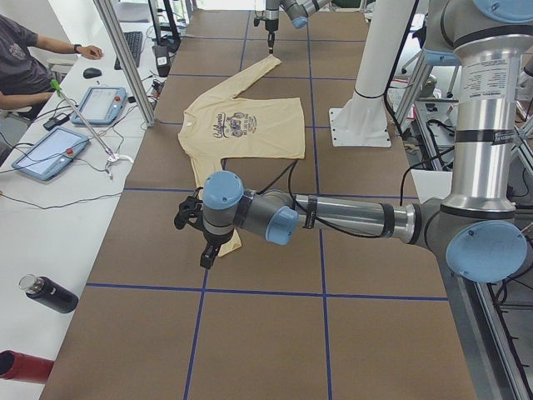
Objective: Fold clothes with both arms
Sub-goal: 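Reach the right gripper to the cuff of the nearby sleeve and grasp it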
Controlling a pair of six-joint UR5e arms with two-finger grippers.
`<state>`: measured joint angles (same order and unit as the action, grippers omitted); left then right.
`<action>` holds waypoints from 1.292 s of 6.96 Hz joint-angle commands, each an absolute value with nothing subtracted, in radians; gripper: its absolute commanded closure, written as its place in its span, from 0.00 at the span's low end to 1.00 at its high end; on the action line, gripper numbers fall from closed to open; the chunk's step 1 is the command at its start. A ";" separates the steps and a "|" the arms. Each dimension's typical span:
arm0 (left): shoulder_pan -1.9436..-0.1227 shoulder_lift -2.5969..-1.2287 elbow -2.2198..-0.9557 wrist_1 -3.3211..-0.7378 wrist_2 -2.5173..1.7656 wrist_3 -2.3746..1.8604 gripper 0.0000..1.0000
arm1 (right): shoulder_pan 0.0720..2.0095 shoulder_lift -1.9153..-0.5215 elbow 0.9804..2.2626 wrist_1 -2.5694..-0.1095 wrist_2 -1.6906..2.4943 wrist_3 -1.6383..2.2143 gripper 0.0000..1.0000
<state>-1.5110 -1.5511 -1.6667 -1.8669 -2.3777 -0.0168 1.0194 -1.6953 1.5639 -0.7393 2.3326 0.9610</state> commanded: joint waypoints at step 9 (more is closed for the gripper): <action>-1.511 -1.551 -1.666 -1.867 -2.378 -0.017 0.00 | 0.991 -1.689 1.546 -0.750 2.269 0.969 0.29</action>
<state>-1.5114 -1.5508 -1.6659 -1.8669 -2.3770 -0.0165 0.9935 -1.6889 1.5498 -0.7499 2.2663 0.9688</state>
